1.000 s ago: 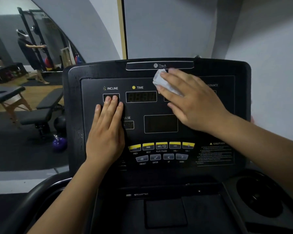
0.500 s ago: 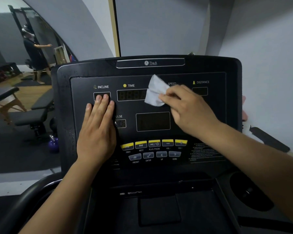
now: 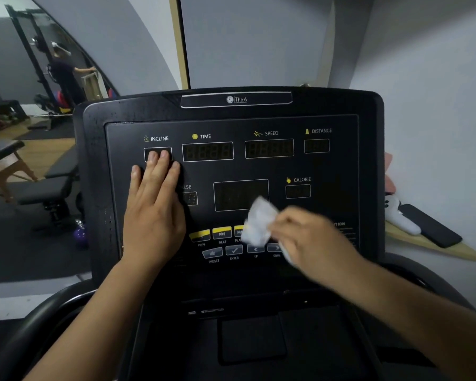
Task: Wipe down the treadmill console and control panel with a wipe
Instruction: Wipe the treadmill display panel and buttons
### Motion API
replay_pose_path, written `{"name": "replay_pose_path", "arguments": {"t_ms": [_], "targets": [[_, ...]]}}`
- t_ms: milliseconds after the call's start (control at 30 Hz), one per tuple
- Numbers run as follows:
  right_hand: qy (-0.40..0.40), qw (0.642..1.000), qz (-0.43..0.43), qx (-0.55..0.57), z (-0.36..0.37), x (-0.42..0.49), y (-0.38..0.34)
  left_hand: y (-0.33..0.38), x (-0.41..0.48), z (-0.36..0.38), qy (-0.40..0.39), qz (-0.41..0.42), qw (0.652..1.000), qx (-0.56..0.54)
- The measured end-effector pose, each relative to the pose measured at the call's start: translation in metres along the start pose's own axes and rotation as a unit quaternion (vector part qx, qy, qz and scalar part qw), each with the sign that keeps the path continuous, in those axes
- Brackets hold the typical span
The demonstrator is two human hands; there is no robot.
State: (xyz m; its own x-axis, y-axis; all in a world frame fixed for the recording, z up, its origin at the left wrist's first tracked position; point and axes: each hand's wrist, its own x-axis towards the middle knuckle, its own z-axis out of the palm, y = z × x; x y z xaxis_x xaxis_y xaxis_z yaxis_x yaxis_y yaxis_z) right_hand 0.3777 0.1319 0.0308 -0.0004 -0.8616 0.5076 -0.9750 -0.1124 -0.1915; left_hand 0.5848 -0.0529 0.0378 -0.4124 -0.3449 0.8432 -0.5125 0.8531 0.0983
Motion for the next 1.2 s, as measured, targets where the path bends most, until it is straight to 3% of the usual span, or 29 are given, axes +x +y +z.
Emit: {"name": "replay_pose_path", "arguments": {"t_ms": [133,333,467,633,833,933,1000,1100,1200], "targets": [[0.135,0.990,0.028,-0.042,-0.052,0.072,0.019,0.023,0.010,0.002,-0.003,0.067,0.998,0.004],[0.173,0.981,0.050,-0.072,-0.082,0.116,0.028,0.078,0.022,0.018,-0.069,0.139,0.988,-0.020],[0.148,0.986,0.062,-0.055,-0.064,0.077,0.021,0.088,0.017,0.029,-0.107,0.132,0.985,-0.009],[0.059,0.993,0.100,-0.025,-0.025,0.000,0.005,0.089,0.013,0.035,-0.104,0.123,0.987,-0.022],[0.015,0.975,0.213,0.066,-0.001,-0.038,-0.004,0.091,0.013,0.035,-0.086,0.116,0.989,-0.026],[0.024,0.935,0.308,0.176,-0.010,-0.026,-0.002,0.097,0.012,0.031,-0.046,0.130,0.989,-0.051],[0.051,0.883,0.369,0.286,-0.020,-0.012,-0.002,0.106,0.011,0.026,-0.022,0.147,0.986,-0.080],[0.151,0.759,0.428,0.467,-0.039,0.011,-0.002,0.122,0.005,0.022,-0.027,0.185,0.975,-0.121],[0.221,0.628,0.398,0.631,-0.064,0.031,0.005,0.132,0.005,0.029,-0.090,0.212,0.965,-0.127]]}}
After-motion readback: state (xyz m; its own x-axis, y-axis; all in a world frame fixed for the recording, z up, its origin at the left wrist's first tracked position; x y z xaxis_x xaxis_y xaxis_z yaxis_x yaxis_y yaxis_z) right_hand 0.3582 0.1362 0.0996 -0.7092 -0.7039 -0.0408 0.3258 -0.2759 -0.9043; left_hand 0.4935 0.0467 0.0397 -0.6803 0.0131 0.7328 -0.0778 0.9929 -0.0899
